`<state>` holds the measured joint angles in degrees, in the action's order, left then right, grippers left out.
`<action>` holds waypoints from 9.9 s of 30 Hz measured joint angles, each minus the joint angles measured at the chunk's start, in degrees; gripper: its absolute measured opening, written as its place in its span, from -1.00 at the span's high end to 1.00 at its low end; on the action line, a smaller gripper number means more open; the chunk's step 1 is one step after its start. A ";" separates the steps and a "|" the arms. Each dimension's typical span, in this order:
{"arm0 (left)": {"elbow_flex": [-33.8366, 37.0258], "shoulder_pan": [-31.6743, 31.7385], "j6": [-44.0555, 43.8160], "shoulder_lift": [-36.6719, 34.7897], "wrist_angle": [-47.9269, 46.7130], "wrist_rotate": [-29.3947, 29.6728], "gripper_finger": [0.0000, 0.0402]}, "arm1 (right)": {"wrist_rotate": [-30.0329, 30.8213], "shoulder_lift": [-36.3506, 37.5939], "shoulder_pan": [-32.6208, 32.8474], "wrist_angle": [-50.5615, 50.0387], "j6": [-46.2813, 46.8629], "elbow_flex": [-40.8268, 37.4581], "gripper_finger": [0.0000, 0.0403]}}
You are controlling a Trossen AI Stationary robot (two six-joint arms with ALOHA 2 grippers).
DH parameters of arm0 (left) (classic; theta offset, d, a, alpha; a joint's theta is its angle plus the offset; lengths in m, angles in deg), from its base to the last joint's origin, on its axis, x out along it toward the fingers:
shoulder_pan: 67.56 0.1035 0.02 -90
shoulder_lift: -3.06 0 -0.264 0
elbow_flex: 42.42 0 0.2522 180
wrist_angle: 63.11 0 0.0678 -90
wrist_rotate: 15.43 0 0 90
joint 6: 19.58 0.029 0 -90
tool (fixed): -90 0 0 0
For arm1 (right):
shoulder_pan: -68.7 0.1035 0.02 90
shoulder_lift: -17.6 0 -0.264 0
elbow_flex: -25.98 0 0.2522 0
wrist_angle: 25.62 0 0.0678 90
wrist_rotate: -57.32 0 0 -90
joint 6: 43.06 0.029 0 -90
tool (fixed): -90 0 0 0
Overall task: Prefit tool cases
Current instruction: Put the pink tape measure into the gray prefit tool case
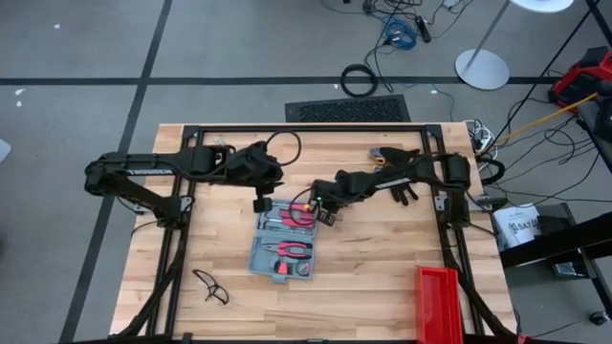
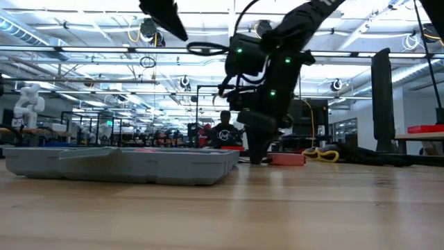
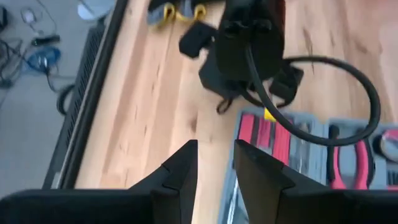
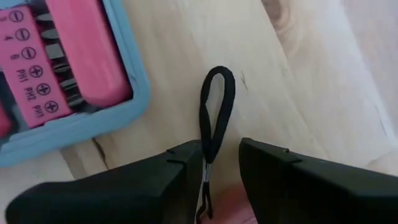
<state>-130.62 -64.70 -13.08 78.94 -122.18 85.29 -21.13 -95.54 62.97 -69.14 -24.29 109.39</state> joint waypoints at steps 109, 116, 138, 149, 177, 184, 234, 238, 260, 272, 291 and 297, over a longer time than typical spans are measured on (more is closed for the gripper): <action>15.65 -3.43 -12.13 -19.76 -1.39 5.66 0.44 | -15.01 21.33 -3.11 0.34 -1.65 0.85 1.00; 15.65 -4.48 -12.61 -19.76 -3.99 23.53 0.44 | -28.98 20.61 0.83 10.85 13.72 0.93 1.00; 15.65 -39.04 -35.00 -19.68 -16.43 30.29 0.45 | -42.39 -16.23 9.38 41.67 49.74 27.71 1.00; 15.67 -50.54 -42.25 -14.31 -16.86 34.82 0.45 | -38.06 -18.31 7.75 18.76 48.46 32.60 1.00; 15.69 -54.96 -58.73 -11.08 -25.68 53.98 0.45 | -18.93 -15.09 19.59 1.59 -25.63 36.27 1.00; 15.69 -54.97 -58.73 -11.06 -24.03 54.07 0.45 | -19.02 -18.96 19.41 5.54 -25.46 36.23 1.00; 29.91 -48.01 -71.48 8.37 0.93 13.27 0.44 | -16.37 -22.40 11.02 15.41 -24.82 36.32 1.00; 31.80 -46.61 -70.07 8.39 4.23 13.59 0.44 | -16.17 -23.34 11.58 16.08 -23.77 36.46 1.00; 26.45 -43.75 -63.01 3.35 -3.37 7.51 0.44 | -9.93 -23.48 17.09 6.54 -20.62 40.54 1.00; 26.69 -42.36 -58.42 6.00 4.52 8.39 0.44 | -10.20 -23.48 17.48 2.81 -16.30 40.54 1.00; 28.90 -39.79 -54.43 8.15 12.87 8.34 0.45 | -16.25 -24.49 18.72 5.79 -14.15 40.49 1.00; 28.92 -37.59 -51.13 8.15 13.77 12.32 0.45 | -17.73 -24.09 19.43 7.49 -15.12 40.49 1.00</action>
<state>-101.70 -102.29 -64.20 87.09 -108.41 97.61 -38.85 -119.64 82.39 -61.64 -39.41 149.88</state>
